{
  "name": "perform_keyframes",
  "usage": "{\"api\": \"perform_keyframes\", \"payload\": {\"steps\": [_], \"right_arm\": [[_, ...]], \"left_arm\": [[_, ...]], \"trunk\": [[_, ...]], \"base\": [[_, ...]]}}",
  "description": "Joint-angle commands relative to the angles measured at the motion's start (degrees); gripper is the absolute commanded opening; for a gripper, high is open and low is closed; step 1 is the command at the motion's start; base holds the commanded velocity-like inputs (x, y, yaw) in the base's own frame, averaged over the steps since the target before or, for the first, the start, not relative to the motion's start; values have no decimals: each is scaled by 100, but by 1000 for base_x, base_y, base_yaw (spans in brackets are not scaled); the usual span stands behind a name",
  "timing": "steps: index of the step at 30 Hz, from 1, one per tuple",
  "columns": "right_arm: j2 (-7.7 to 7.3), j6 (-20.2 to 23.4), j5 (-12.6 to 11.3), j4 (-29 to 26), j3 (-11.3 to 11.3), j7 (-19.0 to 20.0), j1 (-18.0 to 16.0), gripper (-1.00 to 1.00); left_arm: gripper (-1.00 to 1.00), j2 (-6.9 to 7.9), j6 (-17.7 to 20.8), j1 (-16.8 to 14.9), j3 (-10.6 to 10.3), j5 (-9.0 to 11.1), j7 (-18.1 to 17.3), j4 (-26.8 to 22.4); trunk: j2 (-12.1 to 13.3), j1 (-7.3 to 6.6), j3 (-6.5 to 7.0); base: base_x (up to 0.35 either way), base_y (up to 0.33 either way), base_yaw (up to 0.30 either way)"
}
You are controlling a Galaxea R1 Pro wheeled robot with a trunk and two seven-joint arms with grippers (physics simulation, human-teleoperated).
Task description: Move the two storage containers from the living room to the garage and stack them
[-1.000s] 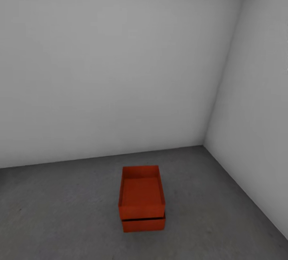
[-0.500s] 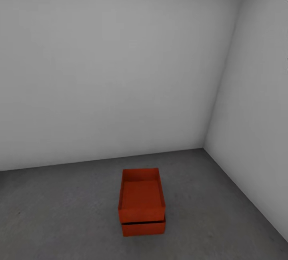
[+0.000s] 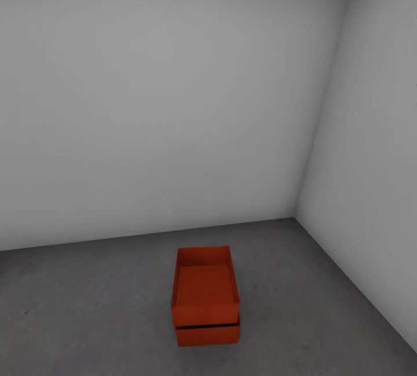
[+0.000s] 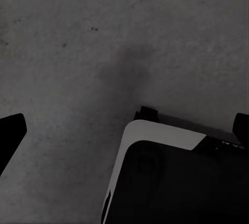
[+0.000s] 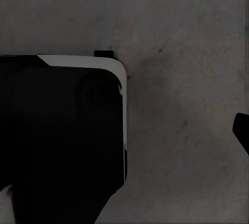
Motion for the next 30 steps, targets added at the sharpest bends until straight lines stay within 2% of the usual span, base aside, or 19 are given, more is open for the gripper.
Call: {"api": "perform_keyframes", "payload": {"steps": [1, 18, 20, 22, 25, 26, 27, 30], "right_arm": [[-3, -27, -31, 12, 59, -4, -7, 100], [-11, -21, -65, 12, 53, -39, -10, 100], [-9, -18, -52, 12, 60, -39, -9, 100], [0, -12, -44, 12, 68, -39, -7, 100], [7, -13, -37, 12, 66, -39, -6, 100], [11, -14, -35, 12, 63, -35, -7, 100], [15, -17, -27, 12, 65, -33, -7, 100], [27, -30, -7, 12, 67, -27, -6, 100]], "left_arm": [[100, 0, 20, -7, -15, 35, 14, -3], [100, 3, -4, -6, -12, 35, 23, -36], [100, 3, -119, -7, -5, 47, 18, -48], [100, -66, -306, 44, -2, 68, -20, -4], [100, -185, -402, 456, -1, 68, -256, 9], [100, -240, -436, 709, 3, 64, -506, 12], [100, -263, -490, 823, 4, 63, -668, 13], [100, -284, -620, 943, 5, 72, -891, 14]], "trunk": [[-13, 4, -12], [-13, 4, -9], [-13, 4, -9], [-13, 4, -9], [-13, 4, -9], [-13, 4, -9], [-13, 4, -9], [-13, 4, -6]], "base": [[0, 0, 0], [0, 0, 0], [0, 0, 0], [0, 0, 0], [0, 0, 0], [0, 0, 0], [0, 0, 0], [0, 0, 0]]}}
